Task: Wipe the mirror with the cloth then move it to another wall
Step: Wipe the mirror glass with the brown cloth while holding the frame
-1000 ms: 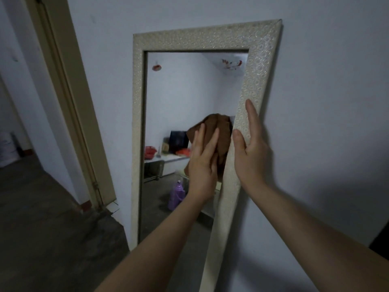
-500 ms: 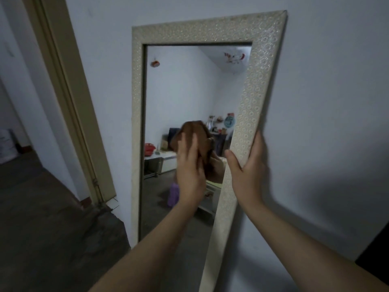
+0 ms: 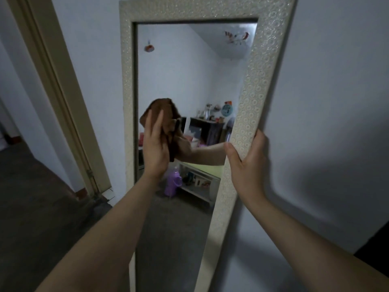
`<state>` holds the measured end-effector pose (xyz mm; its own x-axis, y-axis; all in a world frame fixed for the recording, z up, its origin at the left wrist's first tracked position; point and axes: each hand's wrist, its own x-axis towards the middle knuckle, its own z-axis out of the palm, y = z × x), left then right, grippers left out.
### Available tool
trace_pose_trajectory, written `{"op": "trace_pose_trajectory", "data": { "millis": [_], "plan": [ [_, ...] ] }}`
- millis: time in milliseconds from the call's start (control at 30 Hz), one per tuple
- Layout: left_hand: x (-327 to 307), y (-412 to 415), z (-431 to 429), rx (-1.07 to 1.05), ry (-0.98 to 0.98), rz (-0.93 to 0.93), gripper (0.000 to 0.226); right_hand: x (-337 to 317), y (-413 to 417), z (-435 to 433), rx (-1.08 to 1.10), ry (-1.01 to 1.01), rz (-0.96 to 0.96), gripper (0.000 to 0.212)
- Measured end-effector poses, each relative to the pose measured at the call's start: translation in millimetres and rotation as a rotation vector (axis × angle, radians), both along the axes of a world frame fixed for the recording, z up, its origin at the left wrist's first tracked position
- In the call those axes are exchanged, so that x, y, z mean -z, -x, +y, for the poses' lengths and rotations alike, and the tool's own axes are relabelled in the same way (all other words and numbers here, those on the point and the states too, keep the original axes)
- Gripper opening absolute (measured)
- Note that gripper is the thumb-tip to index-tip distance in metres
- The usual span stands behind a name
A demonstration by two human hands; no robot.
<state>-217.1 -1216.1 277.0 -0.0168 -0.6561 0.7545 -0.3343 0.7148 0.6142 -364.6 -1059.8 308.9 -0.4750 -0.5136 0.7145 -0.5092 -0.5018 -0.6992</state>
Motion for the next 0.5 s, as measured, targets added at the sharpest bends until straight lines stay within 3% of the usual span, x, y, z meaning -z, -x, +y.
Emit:
{"op": "trace_pose_trajectory", "data": {
  "millis": [333,500],
  "plan": [
    [41,-13,2,-0.075,-0.332,0.164,0.063,5,-3,-3,-0.019,0.011,-0.031,0.042],
    [59,26,55,0.027,-0.241,0.09,0.056,9,-4,0,-0.03,-0.038,-0.07,0.033]
  ]
}}
